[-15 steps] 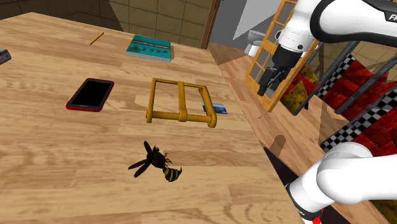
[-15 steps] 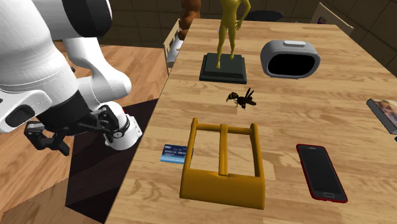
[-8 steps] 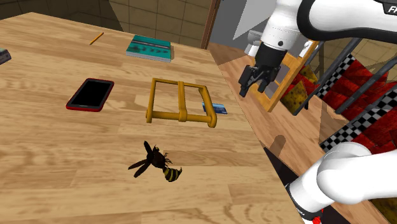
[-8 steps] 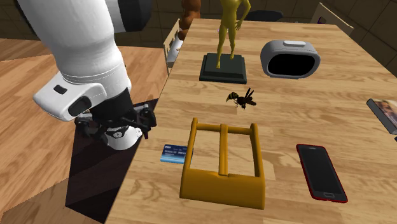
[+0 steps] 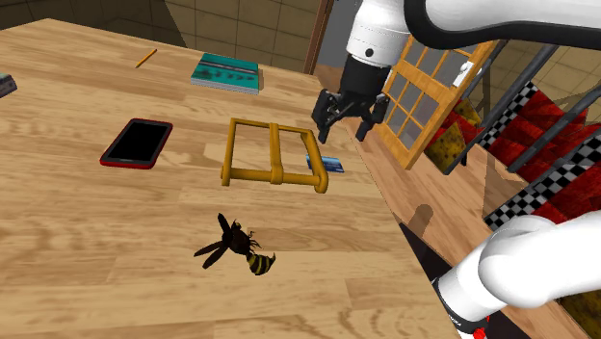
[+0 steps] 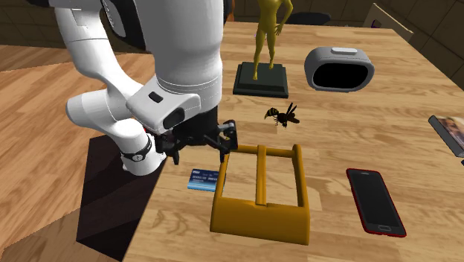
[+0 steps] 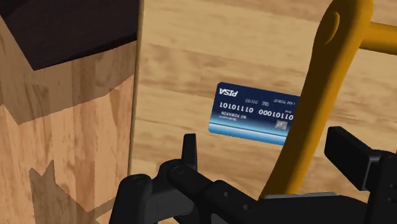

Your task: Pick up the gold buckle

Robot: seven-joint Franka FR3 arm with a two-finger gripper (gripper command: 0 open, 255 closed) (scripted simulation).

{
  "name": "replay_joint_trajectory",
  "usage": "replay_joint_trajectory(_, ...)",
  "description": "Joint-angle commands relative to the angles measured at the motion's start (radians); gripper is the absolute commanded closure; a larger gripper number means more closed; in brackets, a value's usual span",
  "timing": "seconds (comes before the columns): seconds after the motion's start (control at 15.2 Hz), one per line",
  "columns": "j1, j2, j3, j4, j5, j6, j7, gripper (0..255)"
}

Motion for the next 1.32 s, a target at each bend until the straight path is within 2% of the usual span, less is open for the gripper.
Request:
replay_joint_trajectory(0.0,-0.01,0.064,0.049,0.057,-0.004,0.009,0.095,0)
replay_joint_trajectory(0.26,-0.03,0.215,0.146,0.199,-0.05,0.014,0.287,0)
replay_joint_trajectory(0.53,-0.026,0.402,0.232,0.37,-0.146,0.0,0.493,0)
replay_joint_trajectory(1.06,-0.02,0.407,0.231,0.273,-0.15,0.101,0.501,0)
replay_joint_trajectory(1.19,-0.02,0.407,0.231,0.273,-0.149,0.101,0.501,0)
replay_joint_trajectory(1.25,-0.02,0.406,0.231,0.271,-0.149,0.102,0.501,255)
